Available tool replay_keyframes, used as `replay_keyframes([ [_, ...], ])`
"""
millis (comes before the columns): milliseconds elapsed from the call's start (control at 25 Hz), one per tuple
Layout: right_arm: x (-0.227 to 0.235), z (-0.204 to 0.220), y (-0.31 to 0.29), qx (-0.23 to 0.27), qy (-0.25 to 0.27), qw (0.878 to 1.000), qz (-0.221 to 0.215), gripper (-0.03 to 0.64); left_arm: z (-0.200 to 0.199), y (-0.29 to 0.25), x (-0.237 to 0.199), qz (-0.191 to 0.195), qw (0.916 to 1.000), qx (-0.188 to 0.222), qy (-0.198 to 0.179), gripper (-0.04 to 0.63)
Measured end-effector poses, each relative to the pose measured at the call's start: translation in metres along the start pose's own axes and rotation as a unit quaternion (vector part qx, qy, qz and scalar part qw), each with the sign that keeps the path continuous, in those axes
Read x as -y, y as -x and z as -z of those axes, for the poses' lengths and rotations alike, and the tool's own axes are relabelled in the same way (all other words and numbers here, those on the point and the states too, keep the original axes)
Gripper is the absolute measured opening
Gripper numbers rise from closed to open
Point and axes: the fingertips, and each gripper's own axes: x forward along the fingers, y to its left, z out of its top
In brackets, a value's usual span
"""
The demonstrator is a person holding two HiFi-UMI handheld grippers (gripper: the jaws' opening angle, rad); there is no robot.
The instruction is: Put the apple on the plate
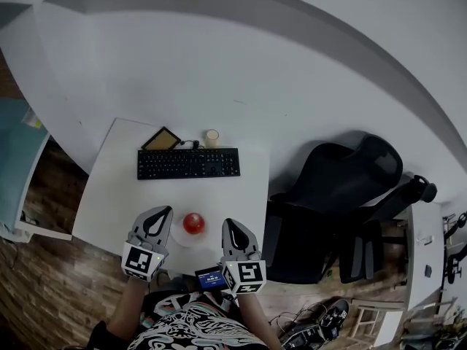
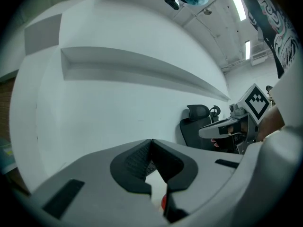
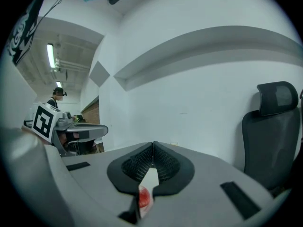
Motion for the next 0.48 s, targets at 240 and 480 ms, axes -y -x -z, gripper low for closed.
replay_keyframes([
  [240, 0.001, -0.0068, 0.0058, 0.013, 0.008, 1.0, 0.005, 0.028, -0.0006, 0.0034, 0.005, -0.003, 0.9999, -0.012, -0.01, 0.015],
  [480, 0.0037, -0.0036, 0.0083, 0.012, 0.006, 1.0, 0.006, 0.028, 0.0016, 0.0049, 0.0075, -0.008, 0.9999, -0.007, -0.009, 0.015],
])
